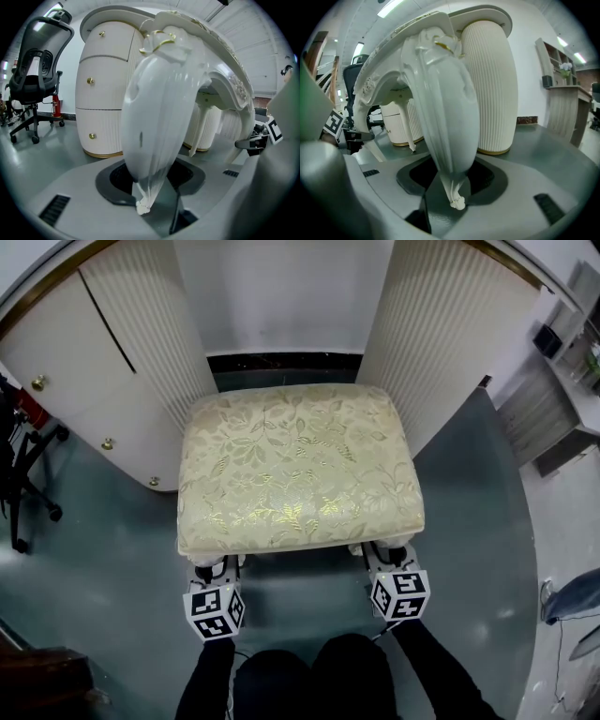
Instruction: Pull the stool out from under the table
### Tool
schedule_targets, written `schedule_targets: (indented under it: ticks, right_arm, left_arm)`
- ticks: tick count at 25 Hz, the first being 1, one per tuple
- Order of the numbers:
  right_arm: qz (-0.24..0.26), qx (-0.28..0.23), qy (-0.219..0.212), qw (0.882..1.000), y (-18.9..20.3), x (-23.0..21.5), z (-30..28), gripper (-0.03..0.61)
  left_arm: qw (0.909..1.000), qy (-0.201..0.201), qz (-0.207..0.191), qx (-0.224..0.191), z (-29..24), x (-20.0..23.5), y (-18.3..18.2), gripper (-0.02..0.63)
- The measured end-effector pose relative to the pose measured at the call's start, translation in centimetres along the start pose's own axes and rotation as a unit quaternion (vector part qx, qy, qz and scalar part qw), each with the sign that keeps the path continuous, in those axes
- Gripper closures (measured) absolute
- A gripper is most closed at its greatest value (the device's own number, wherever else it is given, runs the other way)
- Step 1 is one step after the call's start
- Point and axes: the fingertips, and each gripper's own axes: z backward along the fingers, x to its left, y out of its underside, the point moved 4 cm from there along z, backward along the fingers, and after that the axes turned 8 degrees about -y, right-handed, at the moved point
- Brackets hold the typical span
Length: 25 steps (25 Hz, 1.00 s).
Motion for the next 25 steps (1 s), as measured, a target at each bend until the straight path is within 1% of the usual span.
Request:
schedule_targets:
  ticks: [4, 8, 13, 17, 18, 19, 21, 22, 25]
  right_arm:
    - [-0.002, 0.013, -0.007, 1.000, 0.1, 0.1, 0.9, 0.391]
    - [-0.022, 0.029, -0.001, 0.999, 0.1, 0.0, 1.5, 0.388]
    - [-0.044, 0.050, 0.014, 0.998, 0.4, 0.5, 4.0, 0.390]
    - [-0.044, 0.075, 0.010, 0.996, 0.2, 1.6, 6.1, 0.391]
    - [-0.041, 0.080, 0.009, 0.996, 0.0, 1.9, 6.6, 0.411]
    - [-0.035, 0.083, 0.010, 0.996, -0.4, 2.3, 7.0, 0.457]
    - [-0.024, 0.083, 0.014, 0.996, -1.2, 3.0, 7.9, 0.556]
    - [-0.024, 0.082, 0.013, 0.996, -1.6, 3.4, 8.3, 0.571]
    - [-0.031, 0.083, 0.003, 0.996, -2.9, 4.6, 9.7, 0.574]
  left_arm:
    - [1.0000, 0.002, 0.004, 0.008, 1.1, 0.2, 0.3, 0.425]
    - [0.9996, -0.001, 0.010, 0.026, 2.0, 0.3, 0.5, 0.419]
    - [0.9985, -0.015, 0.011, 0.052, 4.0, 0.6, 0.5, 0.420]
    - [0.9976, -0.027, 0.011, 0.063, 6.1, 0.8, -0.4, 0.422]
    - [0.9974, -0.026, 0.014, 0.066, 6.6, 0.7, -0.6, 0.423]
    - [0.9972, -0.024, 0.014, 0.070, 7.1, 0.6, -0.9, 0.433]
    - [0.9967, -0.021, 0.012, 0.078, 7.9, 0.2, -1.5, 0.484]
    - [0.9964, -0.019, 0.011, 0.081, 8.3, 0.0, -1.8, 0.493]
    - [0.9959, -0.015, 0.008, 0.089, 9.7, -0.8, -3.2, 0.514]
